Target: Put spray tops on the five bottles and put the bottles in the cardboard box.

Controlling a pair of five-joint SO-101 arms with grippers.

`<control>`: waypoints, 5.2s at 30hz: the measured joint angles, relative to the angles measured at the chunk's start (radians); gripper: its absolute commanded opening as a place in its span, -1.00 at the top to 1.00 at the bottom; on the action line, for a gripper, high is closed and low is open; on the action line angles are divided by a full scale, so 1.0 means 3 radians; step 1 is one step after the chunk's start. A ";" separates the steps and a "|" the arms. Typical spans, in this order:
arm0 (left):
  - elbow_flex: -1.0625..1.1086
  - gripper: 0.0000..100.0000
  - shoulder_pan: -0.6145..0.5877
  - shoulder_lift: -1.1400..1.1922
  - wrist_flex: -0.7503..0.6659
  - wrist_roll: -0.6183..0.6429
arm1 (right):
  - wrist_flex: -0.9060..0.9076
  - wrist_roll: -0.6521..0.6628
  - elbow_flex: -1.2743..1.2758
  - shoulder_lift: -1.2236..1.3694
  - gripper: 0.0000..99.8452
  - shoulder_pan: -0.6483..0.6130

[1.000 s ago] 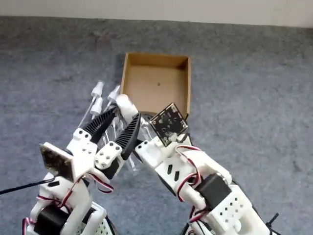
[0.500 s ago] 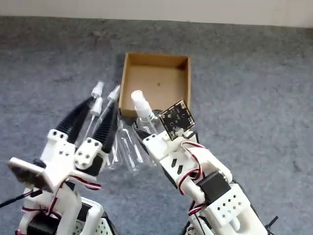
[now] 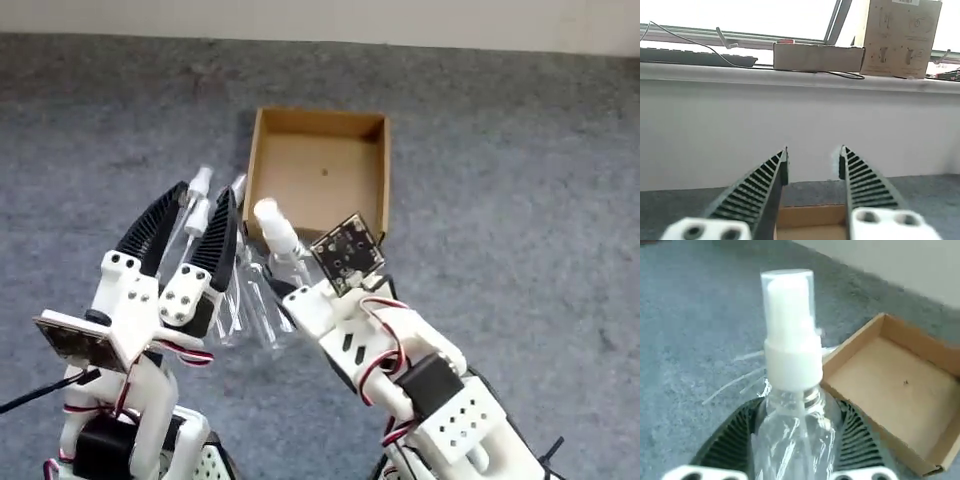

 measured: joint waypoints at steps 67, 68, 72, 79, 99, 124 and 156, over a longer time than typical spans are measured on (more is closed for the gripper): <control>0.0471 0.42 0.0189 0.0031 0.1386 -0.0578 | -0.0286 0.0097 -0.2337 0.2470 0.99 0.0327; 0.0471 0.43 0.0189 0.0031 0.1386 -0.0578 | -0.0286 0.0072 -0.2414 0.2593 0.99 0.0271; 0.0593 0.42 0.0174 0.0015 0.1355 -0.0583 | -0.0230 -0.0138 -0.2567 0.2731 0.99 0.0118; 0.0972 0.43 -0.0138 0.0036 0.0767 -0.0583 | 0.0767 -0.0179 -0.2793 0.2711 0.99 0.0082; 0.1013 0.66 -0.0271 0.0036 0.0685 -0.0598 | 0.0425 -0.0184 -0.2675 0.2322 0.99 0.0588; 0.1130 0.68 -0.0696 0.0041 0.0675 -0.0598 | -0.0803 -0.0184 -0.5473 0.6158 0.99 0.0910; 0.1130 0.68 -0.0696 0.0041 0.0675 -0.0598 | -0.0593 -0.0194 -0.5923 0.6715 0.58 0.0936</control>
